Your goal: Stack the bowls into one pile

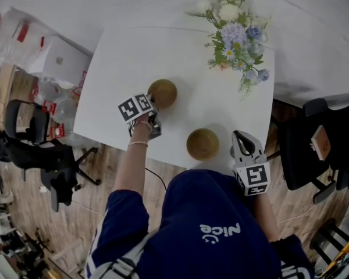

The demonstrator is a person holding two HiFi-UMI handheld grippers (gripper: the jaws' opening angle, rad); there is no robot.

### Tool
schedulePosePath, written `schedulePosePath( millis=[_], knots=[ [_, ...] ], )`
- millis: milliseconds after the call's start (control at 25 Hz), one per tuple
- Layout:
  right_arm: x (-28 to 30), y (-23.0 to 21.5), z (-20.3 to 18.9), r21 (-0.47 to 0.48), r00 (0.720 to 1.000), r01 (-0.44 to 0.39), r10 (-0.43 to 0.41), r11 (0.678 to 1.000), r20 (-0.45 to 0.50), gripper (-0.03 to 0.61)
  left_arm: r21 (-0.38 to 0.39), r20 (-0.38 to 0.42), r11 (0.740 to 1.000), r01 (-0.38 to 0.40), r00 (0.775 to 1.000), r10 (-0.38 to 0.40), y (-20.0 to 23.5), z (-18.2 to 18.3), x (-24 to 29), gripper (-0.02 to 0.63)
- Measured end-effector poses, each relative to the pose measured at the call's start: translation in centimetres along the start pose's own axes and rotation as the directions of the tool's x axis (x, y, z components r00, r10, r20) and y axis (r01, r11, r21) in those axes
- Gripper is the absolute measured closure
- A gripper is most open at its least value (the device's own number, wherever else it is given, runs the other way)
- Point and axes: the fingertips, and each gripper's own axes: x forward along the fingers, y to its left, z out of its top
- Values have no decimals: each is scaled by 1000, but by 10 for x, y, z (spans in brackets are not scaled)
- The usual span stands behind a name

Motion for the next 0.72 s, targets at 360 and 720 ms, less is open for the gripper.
schedulePosePath(
  millis=[360,720],
  knots=[
    [-1,-1,1,1,1000,0,-1,1000,7,555,25,11,999,-47,999,47,0,3,-3,586],
    [-5,2,0,-14,1000,-2,2,1000,8,555,25,49,999,-45,998,44,3,5,-12,586]
  ],
)
